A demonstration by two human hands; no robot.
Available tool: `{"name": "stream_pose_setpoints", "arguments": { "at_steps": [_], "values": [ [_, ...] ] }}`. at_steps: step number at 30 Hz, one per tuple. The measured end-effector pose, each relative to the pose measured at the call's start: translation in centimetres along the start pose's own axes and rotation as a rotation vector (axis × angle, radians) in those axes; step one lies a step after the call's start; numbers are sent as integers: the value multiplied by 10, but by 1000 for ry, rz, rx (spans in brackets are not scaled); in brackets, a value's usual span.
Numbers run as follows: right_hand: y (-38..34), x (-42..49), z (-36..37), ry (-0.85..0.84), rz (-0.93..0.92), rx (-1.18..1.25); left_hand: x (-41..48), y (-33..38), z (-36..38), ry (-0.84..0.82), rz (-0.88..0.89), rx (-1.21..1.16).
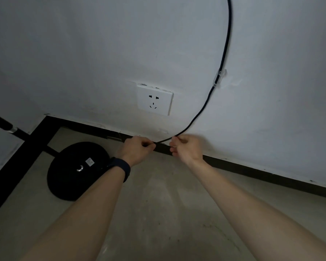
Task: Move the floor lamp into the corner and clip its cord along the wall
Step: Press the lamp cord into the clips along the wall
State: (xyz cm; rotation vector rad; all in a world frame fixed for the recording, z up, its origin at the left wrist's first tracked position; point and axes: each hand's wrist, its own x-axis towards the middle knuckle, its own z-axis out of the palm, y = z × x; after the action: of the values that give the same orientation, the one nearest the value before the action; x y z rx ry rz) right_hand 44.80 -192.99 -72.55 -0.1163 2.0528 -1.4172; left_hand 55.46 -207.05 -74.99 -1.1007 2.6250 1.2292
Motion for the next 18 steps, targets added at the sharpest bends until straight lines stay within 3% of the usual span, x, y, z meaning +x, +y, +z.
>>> {"name": "stream_pose_setpoints", "arguments": {
  "at_steps": [18],
  "values": [
    [8, 15, 15, 98, -87, 100, 21, -1, 19, 216, -157, -466]
  ]
}}
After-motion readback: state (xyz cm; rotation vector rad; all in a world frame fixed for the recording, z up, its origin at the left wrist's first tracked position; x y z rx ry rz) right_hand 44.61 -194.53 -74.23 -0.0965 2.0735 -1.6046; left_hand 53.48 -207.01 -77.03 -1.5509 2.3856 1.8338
